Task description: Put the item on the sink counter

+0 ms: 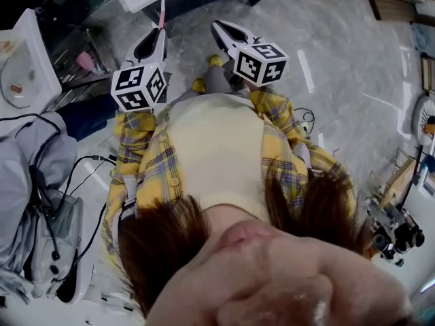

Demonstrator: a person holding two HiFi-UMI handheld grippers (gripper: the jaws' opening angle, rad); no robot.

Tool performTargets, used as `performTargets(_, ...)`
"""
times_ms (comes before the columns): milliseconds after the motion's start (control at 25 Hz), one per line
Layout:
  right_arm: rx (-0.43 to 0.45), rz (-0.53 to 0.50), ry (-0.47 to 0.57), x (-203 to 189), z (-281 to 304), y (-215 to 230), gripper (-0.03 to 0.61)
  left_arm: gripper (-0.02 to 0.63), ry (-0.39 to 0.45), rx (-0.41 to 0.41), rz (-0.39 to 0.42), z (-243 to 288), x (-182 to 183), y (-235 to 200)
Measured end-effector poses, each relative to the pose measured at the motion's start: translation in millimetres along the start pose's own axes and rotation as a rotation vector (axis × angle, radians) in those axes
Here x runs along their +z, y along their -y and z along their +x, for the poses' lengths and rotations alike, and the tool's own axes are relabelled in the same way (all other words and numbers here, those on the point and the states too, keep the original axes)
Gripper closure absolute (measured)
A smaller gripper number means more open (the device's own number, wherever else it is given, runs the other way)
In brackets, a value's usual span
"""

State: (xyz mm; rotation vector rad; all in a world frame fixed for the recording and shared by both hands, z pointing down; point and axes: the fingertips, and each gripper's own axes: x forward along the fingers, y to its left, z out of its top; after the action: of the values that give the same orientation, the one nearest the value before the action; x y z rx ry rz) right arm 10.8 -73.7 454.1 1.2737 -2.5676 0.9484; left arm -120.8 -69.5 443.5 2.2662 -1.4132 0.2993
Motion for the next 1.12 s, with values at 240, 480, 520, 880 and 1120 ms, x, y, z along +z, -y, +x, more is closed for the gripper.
performTargets(240,0.012,0.000,0.005,21,26,22,0.565,0.566,0.005,0.043,0.024,24,17,-17)
performTargets(480,0.060,-0.034,-0.013,54,64,39,0.565,0.566,0.016,0.103,0.030,58,42,-43)
performTargets(520,0.068,-0.038,-0.017,62,70,43,0.565,0.566,0.017,0.109,0.026,65,48,-46)
performTargets(880,0.135,-0.053,-0.064,128,132,73,0.565,0.566,-0.012,0.185,-0.006,119,94,-80)
performTargets(1120,0.180,-0.055,-0.087,152,158,96,0.565,0.566,-0.024,0.244,-0.017,148,110,-93)
